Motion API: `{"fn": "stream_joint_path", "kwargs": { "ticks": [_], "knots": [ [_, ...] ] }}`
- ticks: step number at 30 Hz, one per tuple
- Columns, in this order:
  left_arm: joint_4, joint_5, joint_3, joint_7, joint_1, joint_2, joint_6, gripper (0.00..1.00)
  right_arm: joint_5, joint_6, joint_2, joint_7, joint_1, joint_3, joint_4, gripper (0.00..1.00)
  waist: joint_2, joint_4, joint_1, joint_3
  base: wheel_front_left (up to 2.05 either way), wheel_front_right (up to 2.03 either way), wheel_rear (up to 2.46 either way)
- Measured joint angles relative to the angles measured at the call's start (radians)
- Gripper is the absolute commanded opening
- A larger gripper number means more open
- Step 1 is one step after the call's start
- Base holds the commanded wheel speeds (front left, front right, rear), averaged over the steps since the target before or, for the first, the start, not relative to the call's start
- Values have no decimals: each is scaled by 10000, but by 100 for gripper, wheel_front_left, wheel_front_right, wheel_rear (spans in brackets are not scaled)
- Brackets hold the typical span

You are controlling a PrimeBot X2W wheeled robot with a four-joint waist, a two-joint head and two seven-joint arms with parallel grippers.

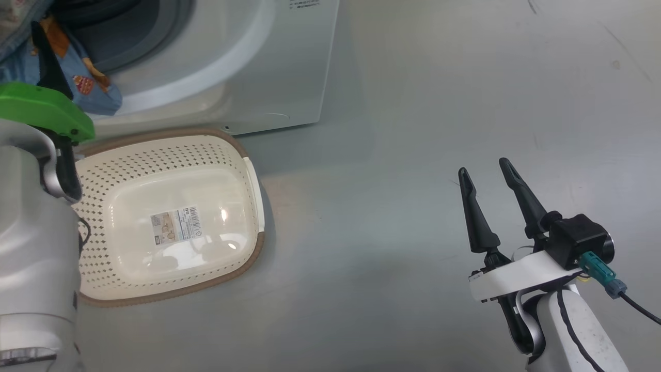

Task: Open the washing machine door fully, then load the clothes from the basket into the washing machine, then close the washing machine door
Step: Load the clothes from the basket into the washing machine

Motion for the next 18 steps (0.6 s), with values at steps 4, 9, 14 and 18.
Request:
{"fn": "stream_joint_path", "kwargs": {
  "ticks": [4,9,14,18],
  "knots": [
    [-157,-132,-6,-84,482,-334,-263,100,-109,27,-4,0,-72,-130,-13,100,0,353,0,-55,0,0,0],
    [-464,-111,-270,-96,1194,-625,-445,100,-205,65,-44,0,-169,-311,-48,100,0,771,0,-84,0,0,0],
    [-1016,-88,-265,-115,1801,-631,-487,100,-301,69,-46,0,-201,-380,-54,100,0,1118,-1,-76,0,0,0],
    [-1835,-113,42,-128,2358,-658,-520,100,-309,73,-48,0,-202,-481,-73,100,0,1313,0,-54,0,0,0]
  ]
}}
